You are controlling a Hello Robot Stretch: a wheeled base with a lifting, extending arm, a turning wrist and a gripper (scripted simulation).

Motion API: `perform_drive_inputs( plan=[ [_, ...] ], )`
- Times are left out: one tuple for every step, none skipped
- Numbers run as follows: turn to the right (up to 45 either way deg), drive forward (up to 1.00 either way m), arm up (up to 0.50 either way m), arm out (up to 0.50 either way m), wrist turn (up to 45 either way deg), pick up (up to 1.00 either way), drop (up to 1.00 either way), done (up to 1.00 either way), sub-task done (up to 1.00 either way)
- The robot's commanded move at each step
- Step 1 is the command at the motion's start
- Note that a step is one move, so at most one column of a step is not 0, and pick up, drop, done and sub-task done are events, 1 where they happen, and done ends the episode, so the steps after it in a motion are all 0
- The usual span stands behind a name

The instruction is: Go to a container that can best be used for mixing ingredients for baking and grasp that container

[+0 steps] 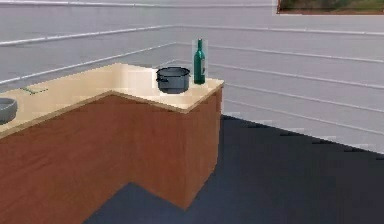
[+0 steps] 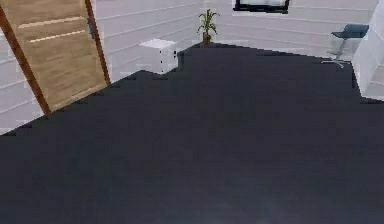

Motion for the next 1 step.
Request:
perform_drive_inputs(
  plan=[
    [0.0, 0.3, 0.0, 0.0, 0.0, 0.0, 0.0, 0.0, 0.0]
  ],
)
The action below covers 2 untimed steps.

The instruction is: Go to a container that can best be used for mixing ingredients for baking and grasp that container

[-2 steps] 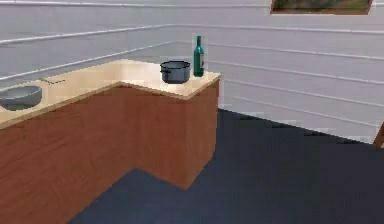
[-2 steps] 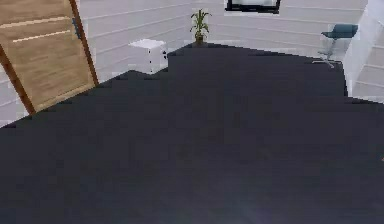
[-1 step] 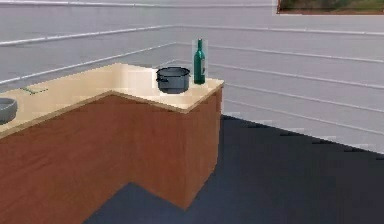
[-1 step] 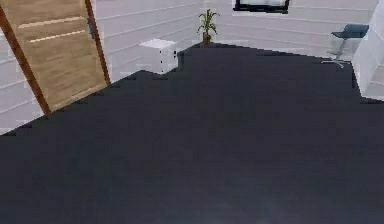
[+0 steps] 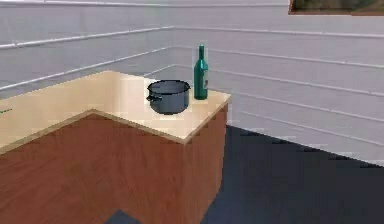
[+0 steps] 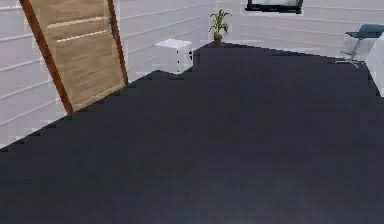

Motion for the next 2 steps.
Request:
perform_drive_inputs(
  plan=[
    [-45.0, 0.0, 0.0, 0.0, 0.0, 0.0, 0.0, 0.0, 0.0],
    [-45.0, 0.0, 0.0, 0.0, 0.0, 0.0, 0.0, 0.0, 0.0]
  ],
)
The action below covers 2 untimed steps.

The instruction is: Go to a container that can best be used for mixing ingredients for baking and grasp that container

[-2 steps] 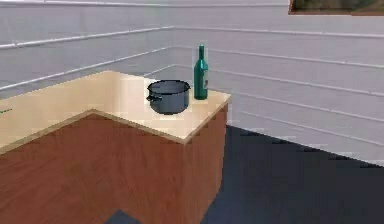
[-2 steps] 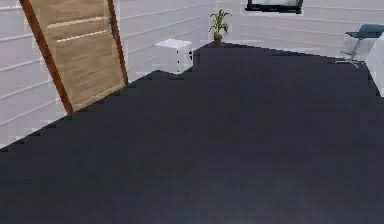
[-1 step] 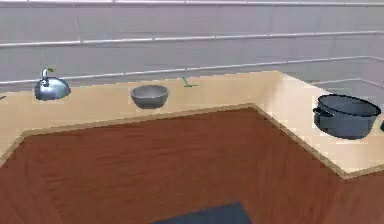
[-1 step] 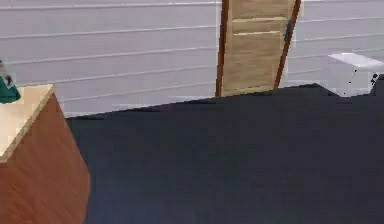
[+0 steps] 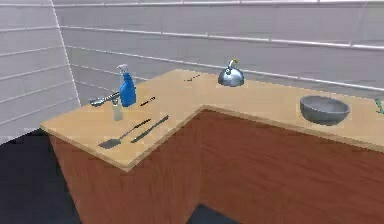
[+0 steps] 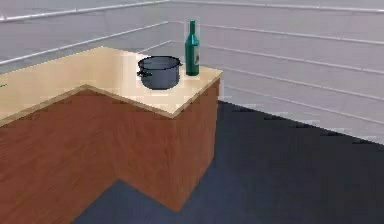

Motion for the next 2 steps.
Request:
perform_drive_inputs(
  plan=[
    [-45.0, 0.0, 0.0, 0.0, 0.0, 0.0, 0.0, 0.0, 0.0],
    [-9.0, 0.0, 0.0, 0.0, 0.0, 0.0, 0.0, 0.0, 0.0]
  ],
)
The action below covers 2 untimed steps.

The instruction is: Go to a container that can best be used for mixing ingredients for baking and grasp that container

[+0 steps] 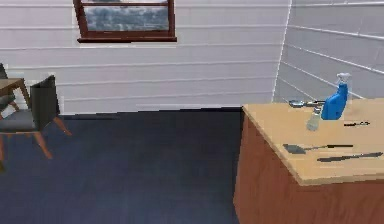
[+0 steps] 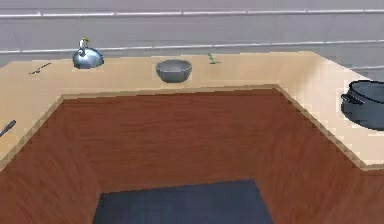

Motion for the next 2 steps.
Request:
perform_drive_inputs(
  plan=[
    [45.0, 0.0, 0.0, 0.0, 0.0, 0.0, 0.0, 0.0, 0.0],
    [45.0, 0.0, 0.0, 0.0, 0.0, 0.0, 0.0, 0.0, 0.0]
  ],
)
